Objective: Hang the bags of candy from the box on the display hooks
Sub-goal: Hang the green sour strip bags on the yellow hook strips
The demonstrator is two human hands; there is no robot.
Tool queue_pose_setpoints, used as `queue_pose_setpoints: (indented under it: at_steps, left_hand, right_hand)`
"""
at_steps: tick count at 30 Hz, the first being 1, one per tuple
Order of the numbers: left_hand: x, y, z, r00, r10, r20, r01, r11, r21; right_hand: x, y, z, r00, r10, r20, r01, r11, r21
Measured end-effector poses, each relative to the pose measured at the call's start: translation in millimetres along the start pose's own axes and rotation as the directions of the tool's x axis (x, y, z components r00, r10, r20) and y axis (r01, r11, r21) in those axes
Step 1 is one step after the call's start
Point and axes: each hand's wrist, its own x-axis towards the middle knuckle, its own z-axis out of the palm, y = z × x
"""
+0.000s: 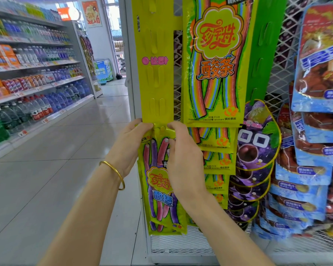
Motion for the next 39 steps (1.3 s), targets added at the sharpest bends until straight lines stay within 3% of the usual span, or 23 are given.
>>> queue_pose_setpoints:
  at_steps: [11,17,24,28,30,34,39]
  left_hand:
    - [2.0,0.7,-0.8,1.000,0.004,0.016,-0.005,0.999,0.039]
    - [-2.5,-5.9,-8.4,0.996,0.052,-0.070,-0.052,0.999,0.012]
    - [-10.9,-17.0,-12.0,0.988,0.139,-0.059,-0.130,0.981,0.144]
    - [-8.2,-18.3,-4.2,0.975,0.171,-0.142,-0.151,0.978,0.141]
    - [-7.0,-18.6,-1.4,0.967,0.192,-0.168,-0.165,0.973,0.160]
    - [-7.3,-20.6,2.1,0.942,0.262,-0.211,-0.208,0.947,0.246]
    - [-9.0,-21.6,8.7,0.903,0.330,-0.276,-0.234,0.915,0.329]
  right_hand:
    - [1.8,2.2,0.2,0.999,-0.024,0.031,0.025,0.999,-0.033]
    - [-8.5,13.1,3.4,0.998,-0.050,0.044,0.054,0.992,-0.113]
    - [-12.0,21.1,7.6,0.996,-0.089,-0.025,0.086,0.989,-0.116]
    - [-13.2,25.1,16.1,0.992,-0.119,-0.044,0.107,0.972,-0.207]
    - [-20.9,27.3,14.5,0.992,-0.125,0.024,0.126,0.954,-0.271]
    - [-50.3,28.1,2.3,0.989,-0.074,0.126,0.088,0.990,-0.109]
    - [-76.1,29.3,-5.6,0.990,-0.042,0.134,0.051,0.996,-0.069]
